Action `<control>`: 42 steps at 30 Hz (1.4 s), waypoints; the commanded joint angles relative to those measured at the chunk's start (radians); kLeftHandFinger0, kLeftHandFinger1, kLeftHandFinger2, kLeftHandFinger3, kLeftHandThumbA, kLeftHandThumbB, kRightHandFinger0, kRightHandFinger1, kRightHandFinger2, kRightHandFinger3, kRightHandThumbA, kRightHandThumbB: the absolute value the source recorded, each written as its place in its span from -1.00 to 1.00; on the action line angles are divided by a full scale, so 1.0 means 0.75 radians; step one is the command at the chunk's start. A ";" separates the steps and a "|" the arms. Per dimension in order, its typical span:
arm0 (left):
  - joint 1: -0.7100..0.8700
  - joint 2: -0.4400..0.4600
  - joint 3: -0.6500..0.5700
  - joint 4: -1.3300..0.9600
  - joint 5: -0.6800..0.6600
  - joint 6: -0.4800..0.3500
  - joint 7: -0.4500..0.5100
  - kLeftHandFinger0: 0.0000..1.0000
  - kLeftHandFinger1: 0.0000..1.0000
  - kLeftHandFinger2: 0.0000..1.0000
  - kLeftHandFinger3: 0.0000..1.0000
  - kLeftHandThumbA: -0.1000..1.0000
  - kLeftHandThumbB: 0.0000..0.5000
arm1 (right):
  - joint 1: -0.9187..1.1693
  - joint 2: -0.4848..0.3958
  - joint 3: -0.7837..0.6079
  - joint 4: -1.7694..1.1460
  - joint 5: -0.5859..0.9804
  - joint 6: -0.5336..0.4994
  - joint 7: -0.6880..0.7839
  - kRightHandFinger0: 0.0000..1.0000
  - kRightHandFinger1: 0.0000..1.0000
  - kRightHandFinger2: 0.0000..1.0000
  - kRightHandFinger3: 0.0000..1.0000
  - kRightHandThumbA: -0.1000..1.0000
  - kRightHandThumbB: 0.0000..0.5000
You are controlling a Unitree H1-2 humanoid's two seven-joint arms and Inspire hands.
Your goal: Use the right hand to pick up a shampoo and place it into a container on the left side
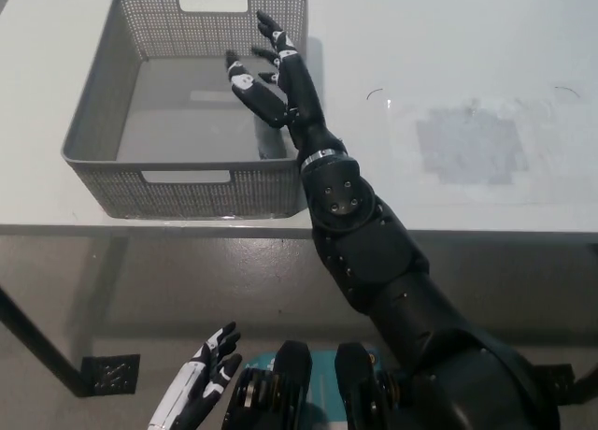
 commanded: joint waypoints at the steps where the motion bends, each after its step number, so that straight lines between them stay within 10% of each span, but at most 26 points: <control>1: -0.016 0.005 -0.011 -0.042 -0.006 0.000 -0.026 1.00 1.00 1.00 1.00 0.75 -0.18 | -0.085 -0.022 0.014 -0.009 0.029 -0.113 0.161 1.00 1.00 1.00 1.00 0.93 0.54; 22: -0.045 0.012 -0.011 0.014 -0.009 -0.032 -0.047 0.89 1.00 1.00 1.00 0.77 -0.12 | 0.028 -0.170 -0.135 -0.760 0.134 0.102 0.200 1.00 1.00 1.00 1.00 1.00 0.64; 27: 0.047 0.005 -0.025 0.008 0.013 -0.100 -0.033 0.90 1.00 1.00 1.00 0.74 -0.45 | 0.269 -0.213 -0.157 -1.165 0.208 0.220 0.248 1.00 1.00 1.00 1.00 0.91 0.54; 33: 0.131 0.004 -0.023 -0.028 -0.020 -0.069 -0.052 0.91 1.00 1.00 1.00 0.79 -0.13 | 0.663 -0.256 -0.137 -1.554 0.221 0.236 0.270 1.00 1.00 1.00 1.00 0.89 0.46; 42: 0.306 0.004 -0.043 -0.015 0.027 -0.203 -0.017 1.00 1.00 1.00 1.00 0.80 -0.42 | 1.254 -0.294 -0.049 -1.737 0.117 0.132 0.292 1.00 1.00 1.00 1.00 0.91 0.42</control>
